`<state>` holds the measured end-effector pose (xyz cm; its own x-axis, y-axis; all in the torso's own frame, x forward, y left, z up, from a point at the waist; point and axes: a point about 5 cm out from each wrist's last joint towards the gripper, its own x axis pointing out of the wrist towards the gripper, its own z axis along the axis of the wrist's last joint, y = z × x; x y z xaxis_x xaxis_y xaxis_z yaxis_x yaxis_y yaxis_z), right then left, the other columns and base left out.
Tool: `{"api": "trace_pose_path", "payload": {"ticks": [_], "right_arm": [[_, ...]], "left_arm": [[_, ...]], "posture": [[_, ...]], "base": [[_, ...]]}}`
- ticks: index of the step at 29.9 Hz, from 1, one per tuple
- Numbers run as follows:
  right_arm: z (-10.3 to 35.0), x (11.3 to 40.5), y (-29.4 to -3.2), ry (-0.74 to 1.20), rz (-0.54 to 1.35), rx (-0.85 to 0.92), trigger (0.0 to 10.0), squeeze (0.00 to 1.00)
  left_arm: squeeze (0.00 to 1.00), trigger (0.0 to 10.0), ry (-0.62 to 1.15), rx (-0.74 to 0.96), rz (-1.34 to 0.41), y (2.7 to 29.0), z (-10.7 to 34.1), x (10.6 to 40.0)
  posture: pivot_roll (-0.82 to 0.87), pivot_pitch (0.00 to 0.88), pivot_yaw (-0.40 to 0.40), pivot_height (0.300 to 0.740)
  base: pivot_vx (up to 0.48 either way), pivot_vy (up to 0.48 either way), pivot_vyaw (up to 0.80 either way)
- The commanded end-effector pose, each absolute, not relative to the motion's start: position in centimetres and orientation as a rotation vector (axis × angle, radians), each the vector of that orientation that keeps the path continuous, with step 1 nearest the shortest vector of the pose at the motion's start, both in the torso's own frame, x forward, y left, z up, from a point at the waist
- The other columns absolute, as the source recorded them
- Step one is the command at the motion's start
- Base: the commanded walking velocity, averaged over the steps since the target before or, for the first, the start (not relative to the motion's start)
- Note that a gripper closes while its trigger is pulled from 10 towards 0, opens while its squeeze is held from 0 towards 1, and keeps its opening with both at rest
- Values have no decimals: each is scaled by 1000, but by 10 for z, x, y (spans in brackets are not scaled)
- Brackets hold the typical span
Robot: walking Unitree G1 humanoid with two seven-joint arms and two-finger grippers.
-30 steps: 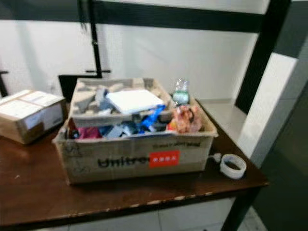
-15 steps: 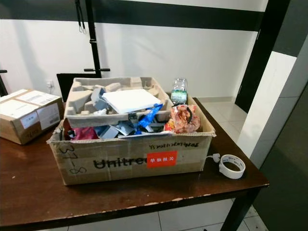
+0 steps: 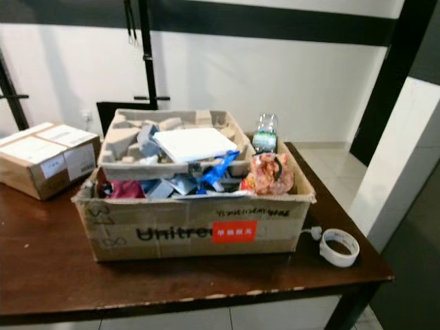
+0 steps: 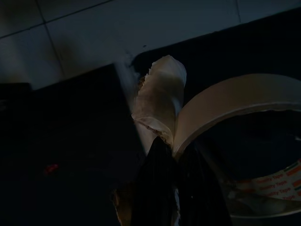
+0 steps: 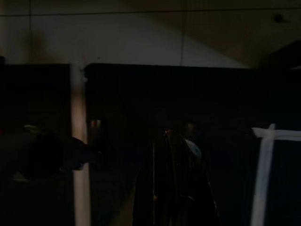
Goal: Picking trash to rubbish bin
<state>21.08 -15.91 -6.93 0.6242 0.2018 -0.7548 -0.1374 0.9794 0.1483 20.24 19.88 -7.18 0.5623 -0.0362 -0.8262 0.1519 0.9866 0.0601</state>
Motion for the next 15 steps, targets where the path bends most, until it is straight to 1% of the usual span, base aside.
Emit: {"api": "trace_pose_path", "payload": {"ticks": [1,5,6,7,12,15], "right_arm": [[-74,201,-169,903,169,73,10000,0],[-74,200,-171,905,167,72,10000,0],[-75,199,-173,907,162,72,10000,0],[-75,199,-174,908,160,72,10000,0],[-75,198,-174,909,160,73,10000,0],[-75,199,-174,907,164,74,10000,0]], "left_arm": [[0,10000,967,113,-124,193,-73,201],[0,10000,967,96,-121,191,-73,202],[0,10000,951,26,-106,188,-71,205],[0,10000,947,9,-108,187,-71,207],[0,10000,943,3,-119,185,-70,208],[0,10000,942,3,-120,185,-70,208]], "posture": [[-80,104,-40,740],[-80,104,-40,740],[-84,105,-37,740],[-84,105,-37,740],[-84,107,-38,740],[-84,110,-39,740]], "base": [[0,-480,0],[0,-480,0],[0,0,0],[0,0,0],[0,0,0],[0,480,0]]}}
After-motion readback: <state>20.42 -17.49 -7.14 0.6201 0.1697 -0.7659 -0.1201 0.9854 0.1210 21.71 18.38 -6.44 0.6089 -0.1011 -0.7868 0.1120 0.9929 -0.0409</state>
